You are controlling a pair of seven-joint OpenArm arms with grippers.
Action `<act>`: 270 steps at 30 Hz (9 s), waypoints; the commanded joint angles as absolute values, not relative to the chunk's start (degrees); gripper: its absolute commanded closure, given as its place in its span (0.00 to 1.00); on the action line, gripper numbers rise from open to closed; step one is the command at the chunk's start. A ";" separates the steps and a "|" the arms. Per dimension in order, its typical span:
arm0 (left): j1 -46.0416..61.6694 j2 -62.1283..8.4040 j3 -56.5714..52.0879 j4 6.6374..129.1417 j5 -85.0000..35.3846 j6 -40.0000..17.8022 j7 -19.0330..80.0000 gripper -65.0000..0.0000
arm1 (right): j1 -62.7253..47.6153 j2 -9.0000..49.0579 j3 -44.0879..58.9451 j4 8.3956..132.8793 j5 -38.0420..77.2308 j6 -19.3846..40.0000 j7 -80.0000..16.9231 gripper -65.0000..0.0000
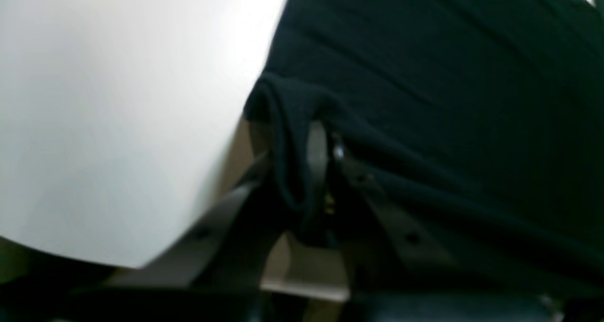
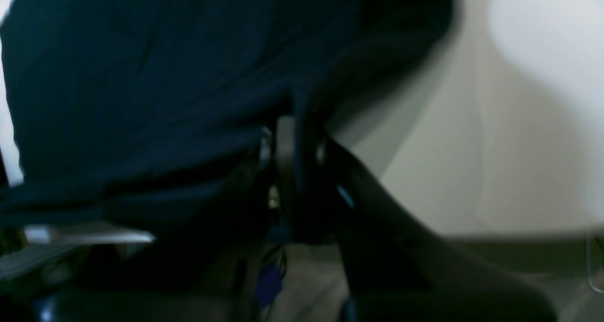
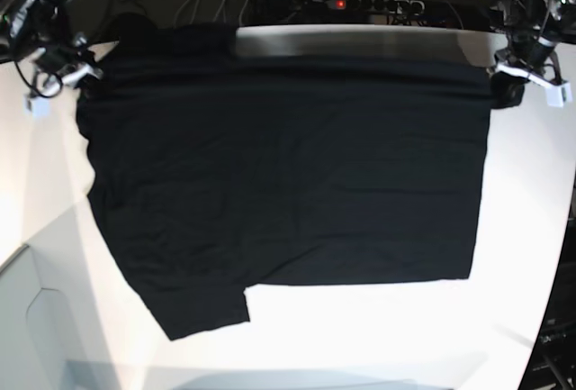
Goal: Fold the T-shirt properly
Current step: 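Lift the shirt edge with both grippers and fold it over the body, then release the right gripper and move it toward the sleeve, then grasp the sleeve with the right gripper and drag it across the shirt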
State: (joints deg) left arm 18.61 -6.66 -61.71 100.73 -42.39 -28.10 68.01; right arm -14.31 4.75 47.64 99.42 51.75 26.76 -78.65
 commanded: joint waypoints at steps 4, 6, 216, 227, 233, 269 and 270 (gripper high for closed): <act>14.90 -7.69 -62.11 99.12 -38.81 -28.00 67.03 1.00 | -11.21 6.46 46.46 97.80 52.53 26.77 -77.58 1.00; 13.23 -7.69 -61.85 99.03 -37.23 -28.00 67.03 1.00 | -10.24 6.55 46.37 97.01 52.53 26.77 -77.49 1.00; 1.10 -9.89 -53.23 87.52 -21.93 -27.56 57.10 0.74 | 1.45 -4.44 23.96 98.15 43.91 25.63 -76.44 1.00; 1.10 -9.89 -53.23 87.43 -22.02 -27.56 57.10 0.74 | 8.22 -4.44 23.25 90.86 43.91 25.63 -76.26 1.00; 1.10 -9.89 -53.23 87.34 -22.02 -27.56 57.10 0.74 | 10.68 -4.44 23.34 87.78 43.91 25.63 -73.10 1.00; 2.07 -9.01 -53.23 87.52 -22.02 -27.82 57.10 0.75 | 13.32 -4.44 23.60 79.87 43.91 25.54 -50.42 1.00; 2.07 -9.01 -53.23 87.43 -22.02 -27.82 57.10 0.75 | 13.32 -4.44 23.60 79.25 43.91 25.54 -50.15 1.00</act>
